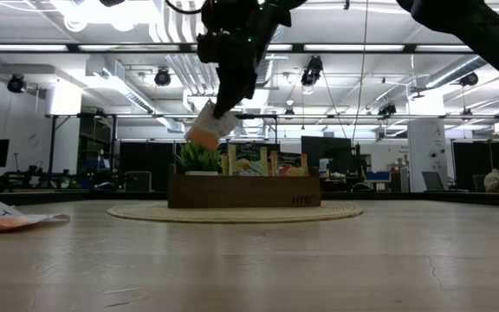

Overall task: Pick & Place Tea
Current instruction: Put the white tea bag into the left section of the wooden organizer

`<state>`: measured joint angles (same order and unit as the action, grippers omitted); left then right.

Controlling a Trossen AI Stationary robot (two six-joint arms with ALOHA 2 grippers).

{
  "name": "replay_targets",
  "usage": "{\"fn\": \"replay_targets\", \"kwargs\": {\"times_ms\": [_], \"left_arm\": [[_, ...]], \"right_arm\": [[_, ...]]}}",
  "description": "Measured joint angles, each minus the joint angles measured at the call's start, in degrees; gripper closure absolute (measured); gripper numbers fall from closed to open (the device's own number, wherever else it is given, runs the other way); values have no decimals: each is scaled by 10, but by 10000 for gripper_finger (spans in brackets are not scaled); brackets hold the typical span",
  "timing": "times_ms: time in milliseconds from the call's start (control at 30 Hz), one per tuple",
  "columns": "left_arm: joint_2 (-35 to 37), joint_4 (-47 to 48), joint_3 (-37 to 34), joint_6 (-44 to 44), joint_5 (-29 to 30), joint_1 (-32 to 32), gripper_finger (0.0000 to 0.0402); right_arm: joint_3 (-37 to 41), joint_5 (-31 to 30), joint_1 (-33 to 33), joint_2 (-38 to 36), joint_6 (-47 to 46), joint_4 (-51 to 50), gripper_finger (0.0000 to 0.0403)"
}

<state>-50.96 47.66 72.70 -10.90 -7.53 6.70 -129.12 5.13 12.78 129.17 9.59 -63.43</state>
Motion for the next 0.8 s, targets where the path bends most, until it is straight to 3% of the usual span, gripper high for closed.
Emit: {"fn": "replay_targets", "kwargs": {"times_ms": [800], "left_arm": [[-5,-22,0,-18,15,0,250]], "right_arm": [[1,-11,0,41,8,44,395]]}}
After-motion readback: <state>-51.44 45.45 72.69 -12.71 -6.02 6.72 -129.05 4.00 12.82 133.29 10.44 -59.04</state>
